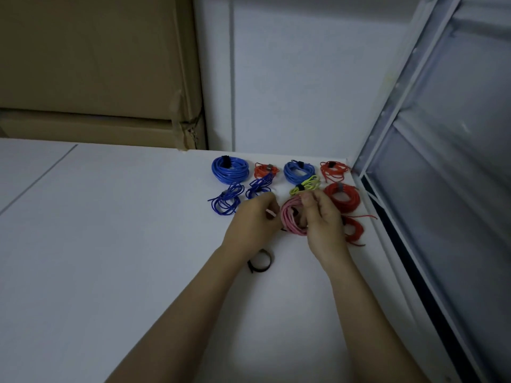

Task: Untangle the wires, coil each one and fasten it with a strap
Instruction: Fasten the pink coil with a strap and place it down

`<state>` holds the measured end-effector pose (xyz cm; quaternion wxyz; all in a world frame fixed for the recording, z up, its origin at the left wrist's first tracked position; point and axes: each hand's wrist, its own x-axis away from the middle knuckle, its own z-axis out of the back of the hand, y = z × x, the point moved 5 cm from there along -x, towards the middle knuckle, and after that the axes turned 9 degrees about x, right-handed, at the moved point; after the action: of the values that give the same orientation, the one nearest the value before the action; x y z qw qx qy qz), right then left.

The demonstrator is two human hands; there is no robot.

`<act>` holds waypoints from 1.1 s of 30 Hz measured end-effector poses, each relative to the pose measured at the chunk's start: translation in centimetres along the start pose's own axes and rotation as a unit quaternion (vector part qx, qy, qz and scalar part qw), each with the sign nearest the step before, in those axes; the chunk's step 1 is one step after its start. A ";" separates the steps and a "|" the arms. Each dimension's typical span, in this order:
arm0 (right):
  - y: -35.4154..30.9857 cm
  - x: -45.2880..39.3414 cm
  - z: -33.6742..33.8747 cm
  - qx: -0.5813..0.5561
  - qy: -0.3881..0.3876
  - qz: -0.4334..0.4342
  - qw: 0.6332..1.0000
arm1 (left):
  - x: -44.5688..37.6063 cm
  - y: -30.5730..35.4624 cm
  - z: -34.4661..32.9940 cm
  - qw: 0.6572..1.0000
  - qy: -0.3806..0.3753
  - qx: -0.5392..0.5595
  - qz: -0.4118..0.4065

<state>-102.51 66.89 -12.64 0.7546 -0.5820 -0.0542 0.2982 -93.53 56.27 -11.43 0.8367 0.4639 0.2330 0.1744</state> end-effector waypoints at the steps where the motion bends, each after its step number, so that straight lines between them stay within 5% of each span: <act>1: -0.1 0.1 -0.2 0.005 -0.001 0.009 1.000 | 0.0 -0.2 0.2 1.000 0.010 0.026 0.004; 8: -0.2 0.5 0.2 0.018 0.019 0.046 0.999 | 0.3 -0.8 0.6 0.986 0.013 0.165 -0.012; 13: -0.5 0.7 0.8 0.023 0.020 0.059 0.998 | 0.6 -0.8 0.4 0.960 -0.075 0.271 -0.006; 24: -1.2 1.7 -0.6 0.031 -0.033 0.078 0.996 | 0.9 -1.1 1.2 0.932 0.038 0.356 0.055; 33: -1.5 2.2 -1.1 0.067 -0.050 0.096 0.992 | 1.3 -1.1 1.9 0.952 0.072 0.293 0.047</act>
<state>-99.62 66.86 -12.23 0.7559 -0.5170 -0.0159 0.4014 -91.32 55.03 -11.78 0.6358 0.6856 0.3112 0.1700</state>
